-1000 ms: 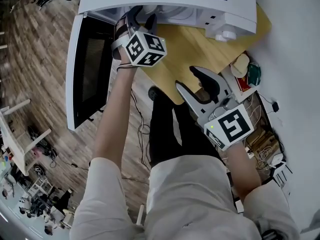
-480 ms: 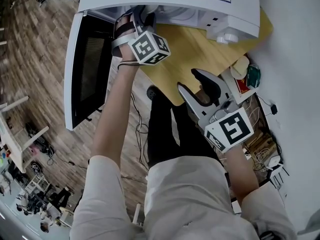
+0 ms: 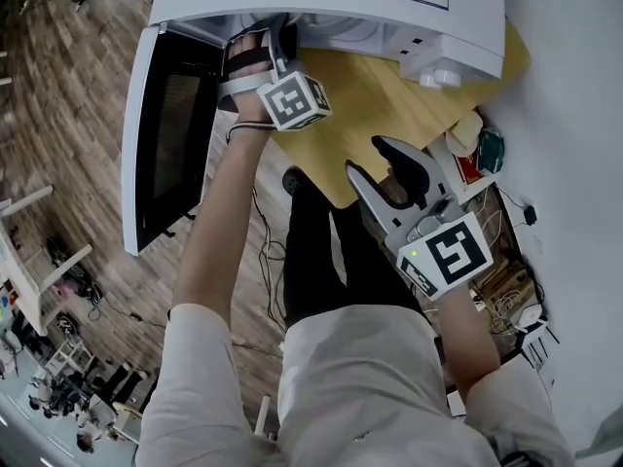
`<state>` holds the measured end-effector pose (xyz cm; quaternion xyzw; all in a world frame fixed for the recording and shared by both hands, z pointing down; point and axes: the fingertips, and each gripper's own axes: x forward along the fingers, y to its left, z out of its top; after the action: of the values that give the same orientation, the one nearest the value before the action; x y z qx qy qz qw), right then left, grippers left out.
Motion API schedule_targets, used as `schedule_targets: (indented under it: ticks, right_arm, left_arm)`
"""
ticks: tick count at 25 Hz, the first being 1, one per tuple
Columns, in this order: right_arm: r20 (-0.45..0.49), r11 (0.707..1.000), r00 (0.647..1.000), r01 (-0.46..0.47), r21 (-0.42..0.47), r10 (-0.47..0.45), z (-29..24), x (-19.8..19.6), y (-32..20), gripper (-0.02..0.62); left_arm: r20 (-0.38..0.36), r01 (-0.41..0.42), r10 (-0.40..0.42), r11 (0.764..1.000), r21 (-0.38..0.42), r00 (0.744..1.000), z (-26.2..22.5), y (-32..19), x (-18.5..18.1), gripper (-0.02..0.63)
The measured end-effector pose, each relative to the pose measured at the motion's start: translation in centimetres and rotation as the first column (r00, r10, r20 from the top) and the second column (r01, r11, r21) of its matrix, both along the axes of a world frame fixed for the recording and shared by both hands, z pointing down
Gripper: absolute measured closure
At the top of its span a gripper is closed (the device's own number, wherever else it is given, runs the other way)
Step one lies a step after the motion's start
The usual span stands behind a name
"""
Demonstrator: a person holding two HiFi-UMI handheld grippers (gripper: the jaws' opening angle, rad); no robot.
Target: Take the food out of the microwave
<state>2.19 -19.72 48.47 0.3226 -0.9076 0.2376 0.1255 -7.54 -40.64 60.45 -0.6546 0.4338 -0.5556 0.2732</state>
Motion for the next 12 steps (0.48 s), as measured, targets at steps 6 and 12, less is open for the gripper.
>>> schedule_targets:
  ticks: [6, 12]
  right_arm:
    - [0.001, 1.000, 1.000, 0.002, -0.006, -0.002, 0.33, 0.12, 0.07, 0.431]
    - [0.007, 1.000, 1.000, 0.003, -0.006, -0.003, 0.26, 0.21, 0.24, 0.435]
  left_arm:
    - [0.054, -0.037, 0.036, 0.999, 0.018, 0.998, 0.25, 0.15, 0.42, 0.486]
    - [0.103, -0.081, 0.079, 0.997, 0.017, 0.992, 0.27, 0.50, 0.94, 0.488]
